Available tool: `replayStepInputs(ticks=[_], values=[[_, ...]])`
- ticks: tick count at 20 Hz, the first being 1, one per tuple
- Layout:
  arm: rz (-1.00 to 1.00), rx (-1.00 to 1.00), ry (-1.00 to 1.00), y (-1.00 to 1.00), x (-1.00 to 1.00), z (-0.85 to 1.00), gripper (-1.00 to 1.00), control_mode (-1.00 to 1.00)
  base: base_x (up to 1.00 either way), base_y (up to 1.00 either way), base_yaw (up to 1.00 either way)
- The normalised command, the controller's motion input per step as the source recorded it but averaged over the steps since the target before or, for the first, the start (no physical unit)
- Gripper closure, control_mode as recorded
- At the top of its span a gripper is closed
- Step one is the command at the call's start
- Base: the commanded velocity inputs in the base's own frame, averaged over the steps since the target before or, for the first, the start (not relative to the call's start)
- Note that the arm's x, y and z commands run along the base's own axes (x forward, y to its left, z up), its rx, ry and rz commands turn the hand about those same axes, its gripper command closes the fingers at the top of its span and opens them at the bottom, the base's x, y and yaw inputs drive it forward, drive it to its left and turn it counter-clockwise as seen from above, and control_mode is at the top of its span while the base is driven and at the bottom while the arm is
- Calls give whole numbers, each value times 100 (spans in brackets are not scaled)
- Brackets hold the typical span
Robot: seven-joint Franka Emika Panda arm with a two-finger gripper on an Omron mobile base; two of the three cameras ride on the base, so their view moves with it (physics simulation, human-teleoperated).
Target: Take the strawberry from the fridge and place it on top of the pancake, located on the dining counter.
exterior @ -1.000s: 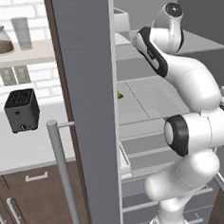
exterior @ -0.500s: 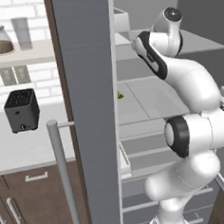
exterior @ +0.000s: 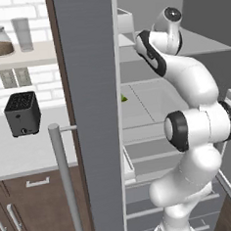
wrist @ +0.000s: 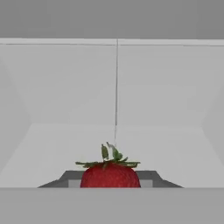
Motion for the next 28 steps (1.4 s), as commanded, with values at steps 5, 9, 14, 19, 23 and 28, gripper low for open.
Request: replayStepInputs(ticks=[5, 9, 14, 19, 23, 28], values=[[1, 1, 0, 0, -66, -4, 100, -100, 0, 0, 0], [0, 0, -2, 15, -100, 0, 100, -100, 0, 0, 0], [0, 0, -3, 33, -100, 0, 100, -100, 0, 0, 0], [0, 0, -5, 11, -100, 0, 100, -100, 0, 0, 0], [0, 0, 0, 0, -100, 0, 100, -100, 0, 0, 0], [0, 0, 0, 0, -100, -1, 100, -100, 0, 0, 0]])
